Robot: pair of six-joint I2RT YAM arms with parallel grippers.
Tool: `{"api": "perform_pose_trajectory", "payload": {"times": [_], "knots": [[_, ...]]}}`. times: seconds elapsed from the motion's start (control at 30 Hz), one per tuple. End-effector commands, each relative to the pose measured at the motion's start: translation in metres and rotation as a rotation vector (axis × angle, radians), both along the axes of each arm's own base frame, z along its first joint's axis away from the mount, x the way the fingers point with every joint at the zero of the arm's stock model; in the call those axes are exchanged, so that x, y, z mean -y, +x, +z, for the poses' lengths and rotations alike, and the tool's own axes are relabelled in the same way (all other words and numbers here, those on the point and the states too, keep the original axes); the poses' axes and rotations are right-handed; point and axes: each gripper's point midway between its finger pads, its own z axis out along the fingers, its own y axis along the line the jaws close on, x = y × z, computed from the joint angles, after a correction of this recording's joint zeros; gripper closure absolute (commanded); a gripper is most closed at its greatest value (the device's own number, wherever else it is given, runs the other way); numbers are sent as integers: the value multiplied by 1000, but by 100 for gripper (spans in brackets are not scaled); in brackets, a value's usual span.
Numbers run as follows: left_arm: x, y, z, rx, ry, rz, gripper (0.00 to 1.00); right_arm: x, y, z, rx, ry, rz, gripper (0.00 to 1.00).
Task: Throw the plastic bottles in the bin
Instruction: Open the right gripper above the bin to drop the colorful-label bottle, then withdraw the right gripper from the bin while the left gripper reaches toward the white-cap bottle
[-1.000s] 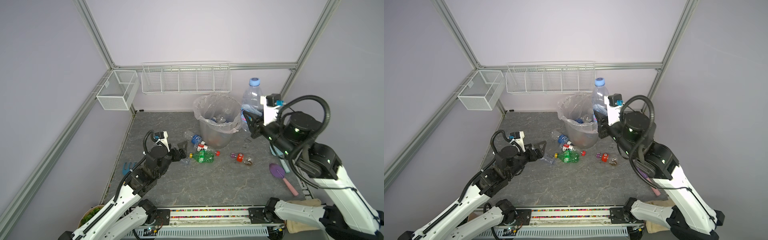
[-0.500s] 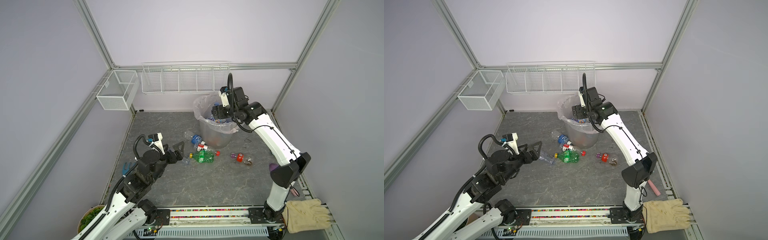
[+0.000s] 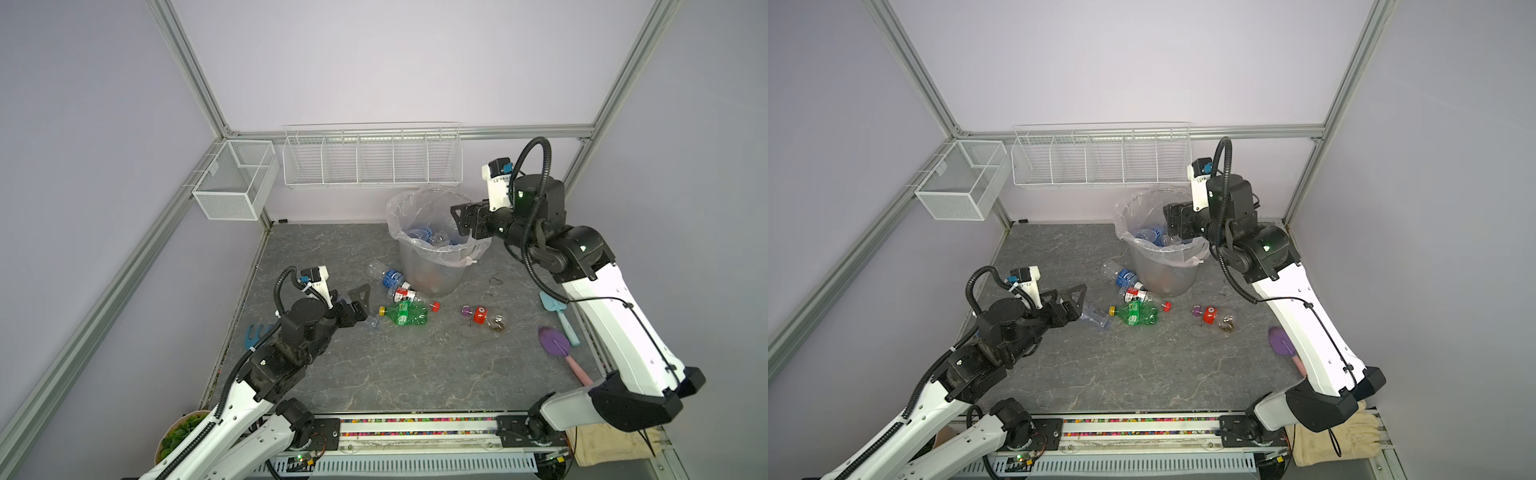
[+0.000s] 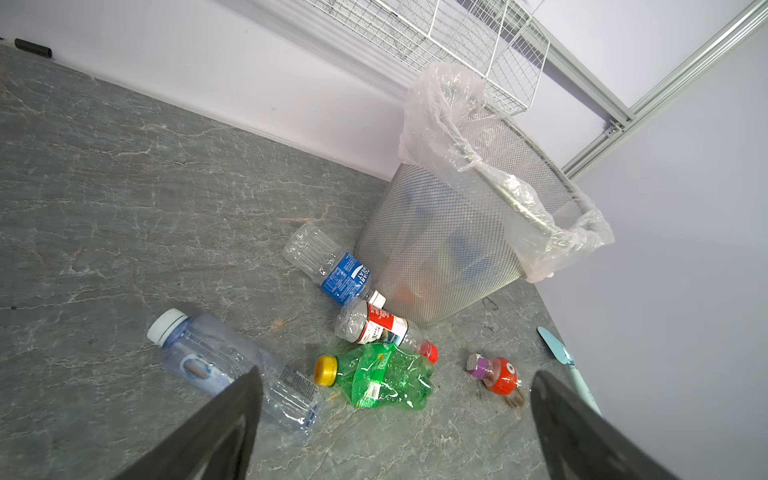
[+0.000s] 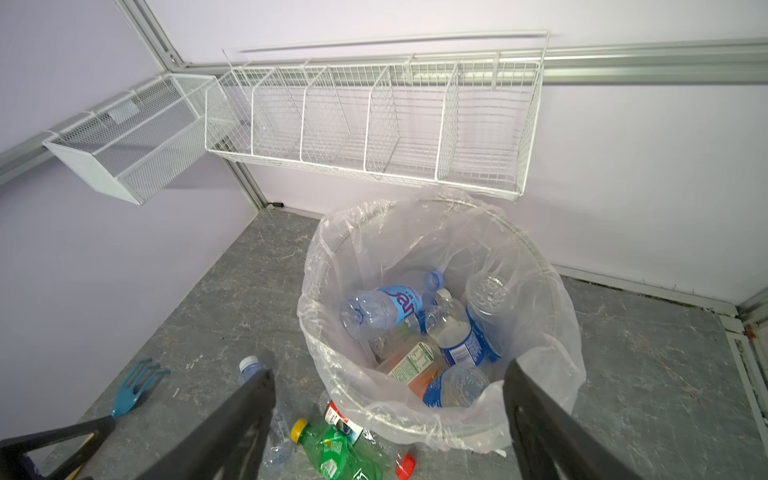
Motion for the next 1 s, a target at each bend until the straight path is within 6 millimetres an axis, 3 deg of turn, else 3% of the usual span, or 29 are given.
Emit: {"api": "perform_pose_trajectory", "payload": {"times": [0.0, 0.1, 0.23, 0.5, 0.97], "knots": [[2, 1, -9, -29, 8, 4, 1, 8, -3, -4, 10, -9, -27, 12], [5, 6, -17, -71, 10, 17, 1, 14, -8, -3, 18, -10, -36, 12], [5, 20, -49, -208, 32, 69, 1, 22, -15, -3, 22, -16, -45, 12], [-13, 41, -106, -449, -49, 185, 1, 36, -23, -11, 7, -34, -78, 12], [-33, 54, -168, -626, -101, 353, 1, 66, -28, -63, -103, -33, -190, 12]]}}
